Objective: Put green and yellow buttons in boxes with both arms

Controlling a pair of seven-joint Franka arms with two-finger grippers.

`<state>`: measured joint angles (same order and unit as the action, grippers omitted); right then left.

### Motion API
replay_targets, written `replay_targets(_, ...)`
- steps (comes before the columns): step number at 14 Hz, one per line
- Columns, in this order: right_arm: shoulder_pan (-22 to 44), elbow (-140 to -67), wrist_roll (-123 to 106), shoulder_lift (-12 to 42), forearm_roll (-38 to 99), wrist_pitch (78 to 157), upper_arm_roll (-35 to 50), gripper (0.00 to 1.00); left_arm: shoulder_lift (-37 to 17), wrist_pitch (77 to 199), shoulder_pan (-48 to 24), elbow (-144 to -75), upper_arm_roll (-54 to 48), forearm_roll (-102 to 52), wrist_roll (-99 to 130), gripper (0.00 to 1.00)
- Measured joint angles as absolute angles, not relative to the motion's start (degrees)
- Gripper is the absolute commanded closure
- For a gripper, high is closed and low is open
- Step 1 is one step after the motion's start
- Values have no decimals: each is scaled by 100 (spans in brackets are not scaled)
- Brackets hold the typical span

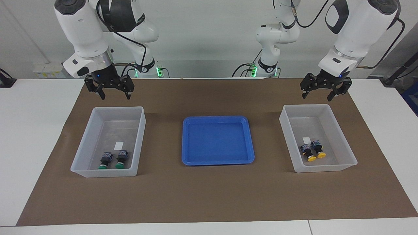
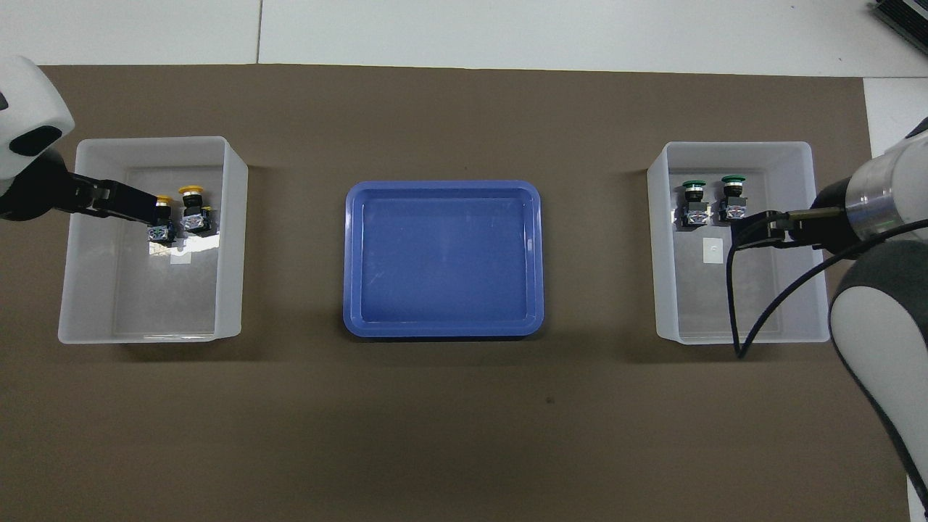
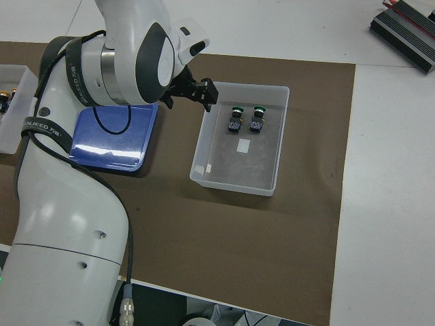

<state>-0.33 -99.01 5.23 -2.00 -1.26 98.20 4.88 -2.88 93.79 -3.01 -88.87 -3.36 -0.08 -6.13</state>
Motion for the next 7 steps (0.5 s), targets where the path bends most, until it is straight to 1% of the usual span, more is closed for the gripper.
replay_targets(7, -32, -9915, 523, -200, -126, 9820, 488, 0, -288, 9457, -300, -8890, -328, 63, -431, 0)
